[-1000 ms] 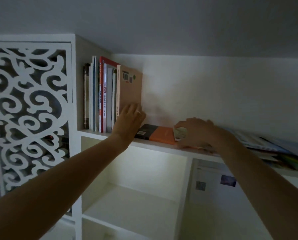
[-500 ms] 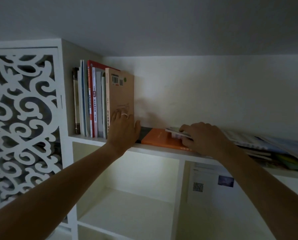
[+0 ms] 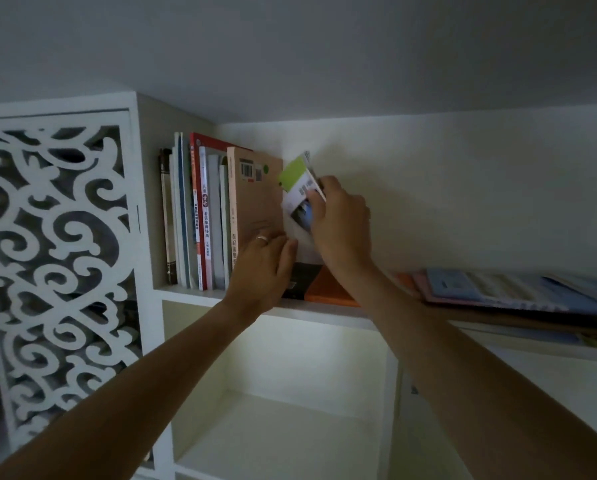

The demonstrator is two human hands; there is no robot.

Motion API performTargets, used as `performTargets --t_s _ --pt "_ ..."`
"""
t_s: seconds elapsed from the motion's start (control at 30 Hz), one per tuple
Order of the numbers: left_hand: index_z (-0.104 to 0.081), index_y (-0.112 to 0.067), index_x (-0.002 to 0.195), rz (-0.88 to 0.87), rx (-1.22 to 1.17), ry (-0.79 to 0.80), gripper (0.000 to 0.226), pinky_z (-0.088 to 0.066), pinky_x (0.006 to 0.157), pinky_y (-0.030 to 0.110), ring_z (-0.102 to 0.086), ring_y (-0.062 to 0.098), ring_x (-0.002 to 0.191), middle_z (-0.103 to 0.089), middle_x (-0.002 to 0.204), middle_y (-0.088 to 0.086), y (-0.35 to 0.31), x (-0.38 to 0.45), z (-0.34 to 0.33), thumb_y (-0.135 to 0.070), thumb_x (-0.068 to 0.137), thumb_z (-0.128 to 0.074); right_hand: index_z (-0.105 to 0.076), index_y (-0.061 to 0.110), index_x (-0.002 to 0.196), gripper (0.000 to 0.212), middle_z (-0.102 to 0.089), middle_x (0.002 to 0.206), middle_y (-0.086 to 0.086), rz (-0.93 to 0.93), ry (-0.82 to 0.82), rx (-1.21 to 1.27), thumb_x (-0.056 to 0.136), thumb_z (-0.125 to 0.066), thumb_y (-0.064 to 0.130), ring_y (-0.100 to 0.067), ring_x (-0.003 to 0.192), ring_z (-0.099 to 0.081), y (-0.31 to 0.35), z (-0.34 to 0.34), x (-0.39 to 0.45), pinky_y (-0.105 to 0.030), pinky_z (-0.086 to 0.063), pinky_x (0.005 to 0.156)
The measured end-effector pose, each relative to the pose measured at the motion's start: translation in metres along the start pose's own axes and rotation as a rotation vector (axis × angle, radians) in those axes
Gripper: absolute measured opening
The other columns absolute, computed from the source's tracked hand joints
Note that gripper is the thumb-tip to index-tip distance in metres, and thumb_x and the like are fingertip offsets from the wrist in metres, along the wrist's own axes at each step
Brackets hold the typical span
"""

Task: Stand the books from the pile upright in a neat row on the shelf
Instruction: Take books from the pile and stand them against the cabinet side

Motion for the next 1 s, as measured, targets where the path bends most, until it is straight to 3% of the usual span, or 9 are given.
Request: performTargets --t_s 0.07,0.13,0.27,0.4,0.5,0.6,0.77,0.9,1.0 --pt "-0.064 -0.018 0.116 0.006 -0.223 0.153 0.047 -0.053 0.091 0.033 -0.064 0.01 0.1 -0.069 0.107 -0.006 -0.007 0.001 -0.006 -0.048 0.108 -0.03 -0.064 0.008 0.12 0.026 -0.072 0.111 -0.004 -0.096 -0.094 0.245 0.106 -0.051 0.026 -0.017 0.091 -0.068 0.013 -0.007 0.008 -0.007 -0.047 0.067" --pt "-0.056 -0.014 0.125 0.093 -0.446 0.298 0.047 -0.054 0.09 0.027 -0.066 0.01 0.099 -0.066 0.104 -0.019 -0.009 -0.001 -0.016 -0.053 0.103 -0.04 -0.065 0.008 0.115 0.025 -0.069 0.1 0.003 -0.161 -0.11 0.439 0.105 -0.054 0.028 -0.004 0.079 -0.062 0.023 -0.019 0.014 -0.005 -0.04 0.059" --pt "-0.041 -0.008 0.144 0.233 -0.647 0.344 0.063 -0.055 0.1 0.032 -0.066 0.011 0.114 -0.065 0.122 -0.007 0.006 -0.008 -0.024 -0.046 0.099 -0.062 -0.059 0.025 0.128 0.044 -0.063 0.115 0.011 -0.155 0.35 0.654 0.096 -0.06 0.055 0.001 0.098 -0.061 0.043 -0.074 0.011 -0.018 -0.051 0.078" --pt "-0.028 -0.026 0.152 0.361 -0.615 0.217 0.083 -0.054 0.104 0.033 -0.062 0.008 0.124 -0.06 0.138 -0.004 0.023 -0.008 -0.019 -0.04 0.087 -0.077 -0.063 0.04 0.121 0.035 -0.066 0.122 0.011 -0.12 0.53 0.671 0.095 -0.056 0.061 -0.008 0.111 -0.065 0.023 -0.085 -0.007 -0.036 -0.055 0.094" --pt "-0.047 -0.039 0.13 0.333 -0.714 0.09 0.047 -0.059 0.098 0.035 -0.067 0.013 0.117 -0.065 0.129 0.002 0.016 0.005 -0.016 -0.018 0.095 -0.071 -0.068 0.04 0.113 0.028 -0.072 0.114 0.012 -0.15 0.52 0.658 0.099 -0.05 0.057 -0.01 0.106 -0.069 -0.008 -0.075 -0.014 -0.041 -0.056 0.096" --pt "-0.055 -0.021 0.13 0.438 -0.693 -0.05 0.041 -0.063 0.088 0.031 -0.071 0.013 0.108 -0.07 0.121 0.002 0.029 0.016 -0.01 -0.035 0.094 -0.066 -0.066 0.043 0.123 0.035 -0.068 0.124 0.016 -0.155 0.587 0.494 0.103 -0.043 0.058 -0.008 0.116 -0.064 -0.04 -0.07 -0.028 -0.033 -0.05 0.102" --pt "-0.049 -0.008 0.13 0.462 -0.432 -0.242 0.032 -0.06 0.059 0.022 -0.073 0.012 0.082 -0.069 0.102 0.004 0.048 0.032 0.021 -0.013 0.099 -0.056 -0.035 0.054 0.15 0.059 -0.036 0.158 0.02 -0.233 0.812 0.404 0.094 -0.05 0.07 -0.008 0.144 -0.036 -0.074 -0.081 -0.062 -0.038 -0.029 0.12" --pt "-0.044 -0.01 0.116 0.361 -0.352 -0.29 0.017 -0.047 0.046 0.012 -0.061 -0.003 0.054 -0.06 0.078 -0.005 0.039 0.035 0.031 -0.007 0.101 -0.051 -0.023 0.035 0.159 0.092 -0.035 0.16 0.008 -0.065 0.888 0.175 0.085 -0.077 0.043 -0.014 0.144 -0.038 -0.06 -0.085 -0.068 -0.036 -0.036 0.117" --pt "-0.041 -0.008 0.123 0.328 -0.331 -0.292 0.022 -0.05 0.048 0.015 -0.064 0.002 0.058 -0.063 0.083 -0.006 0.036 0.034 0.034 -0.015 0.105 -0.052 -0.035 0.025 0.155 0.074 -0.05 0.151 0.0 -0.002 0.784 0.103 0.091 -0.072 0.027 -0.02 0.133 -0.051 -0.042 -0.082 -0.057 -0.022 -0.04 0.097"
Point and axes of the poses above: each hand's wrist, its own x-axis towards the middle knuckle, its own z-axis out of the back of the hand, y = z × x, the point moved 9 cm from there along x, towards the middle knuckle
